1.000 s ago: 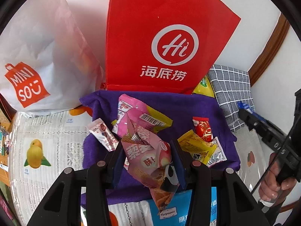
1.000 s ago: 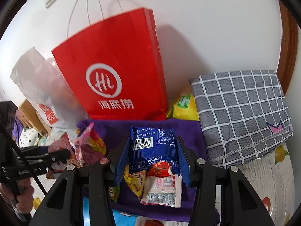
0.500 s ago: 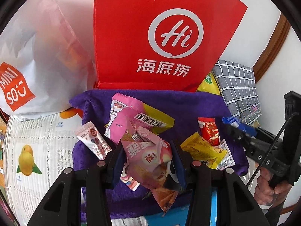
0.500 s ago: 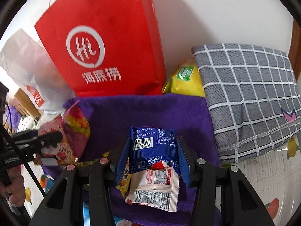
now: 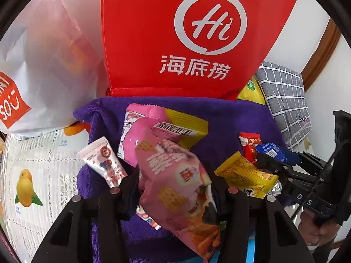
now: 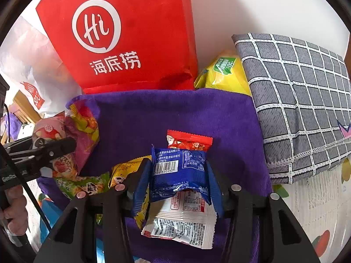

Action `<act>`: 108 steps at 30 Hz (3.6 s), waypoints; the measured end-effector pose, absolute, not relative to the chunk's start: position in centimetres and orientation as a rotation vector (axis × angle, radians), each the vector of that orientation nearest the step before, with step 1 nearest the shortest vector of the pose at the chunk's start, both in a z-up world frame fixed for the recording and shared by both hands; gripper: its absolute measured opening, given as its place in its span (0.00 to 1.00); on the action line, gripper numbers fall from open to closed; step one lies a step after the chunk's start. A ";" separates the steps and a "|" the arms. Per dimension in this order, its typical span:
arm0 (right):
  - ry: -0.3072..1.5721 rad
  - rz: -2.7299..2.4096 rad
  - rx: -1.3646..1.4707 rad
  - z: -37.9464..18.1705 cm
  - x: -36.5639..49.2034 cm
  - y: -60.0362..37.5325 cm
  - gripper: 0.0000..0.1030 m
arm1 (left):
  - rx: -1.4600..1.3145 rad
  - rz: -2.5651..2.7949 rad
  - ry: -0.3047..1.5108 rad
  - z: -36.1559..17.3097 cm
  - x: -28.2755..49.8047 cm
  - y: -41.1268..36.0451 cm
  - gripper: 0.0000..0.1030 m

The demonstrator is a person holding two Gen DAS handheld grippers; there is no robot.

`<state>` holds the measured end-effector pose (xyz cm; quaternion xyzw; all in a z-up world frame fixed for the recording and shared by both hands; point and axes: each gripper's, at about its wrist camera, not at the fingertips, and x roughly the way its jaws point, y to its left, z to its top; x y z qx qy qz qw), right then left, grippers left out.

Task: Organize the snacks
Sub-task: 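Lower the blue packet with the right gripper while the left lowers the pink bag onto the towel, then open the right gripper over the towel while the left gripper releases the pink bag, then grasp the pink-and-white wrapper with the right gripper while the left moves to the pink square packet, then grasp the pink square packet on the bed cover with the left gripper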

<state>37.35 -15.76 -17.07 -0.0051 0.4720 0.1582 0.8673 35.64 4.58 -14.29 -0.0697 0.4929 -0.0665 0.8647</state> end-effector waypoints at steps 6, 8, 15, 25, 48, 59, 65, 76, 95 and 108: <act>1.022 0.300 0.013 -17.0 37.4 -16.2 0.56 | -0.144 -0.134 1.059 -14.4 35.1 4.7 0.62; 1.025 0.291 0.014 -16.6 37.1 -16.4 0.58 | -0.147 -0.128 1.055 -14.2 34.7 4.8 0.72; 0.972 0.267 0.041 -13.5 34.1 -17.0 0.72 | -0.184 -0.120 0.999 -12.0 32.3 6.0 0.88; 0.869 0.238 0.067 -8.6 27.2 -16.5 0.75 | -0.169 -0.125 0.936 -8.5 26.3 7.3 0.88; 0.916 0.314 0.061 -11.2 13.7 -13.2 0.75 | -0.162 -0.100 0.843 -8.2 11.9 10.4 0.88; 0.975 0.521 -0.040 -16.4 11.3 -7.6 0.75 | -0.219 -0.066 0.868 -11.1 9.5 13.5 0.88; 1.021 0.538 -0.118 -18.5 12.2 -4.9 0.75 | -0.252 -0.067 0.877 -12.5 9.2 14.8 0.88; 1.004 0.501 -0.278 -20.0 13.4 -2.1 0.37 | -0.287 -0.036 0.895 -13.5 9.0 16.5 0.88; 0.909 0.272 -0.047 -16.9 8.7 -17.0 0.35 | -0.280 -0.235 1.016 -17.7 5.9 8.7 0.88; 0.897 0.166 -0.015 -20.7 8.1 -21.9 0.37 | -0.228 -0.329 1.014 -19.1 4.0 3.8 0.92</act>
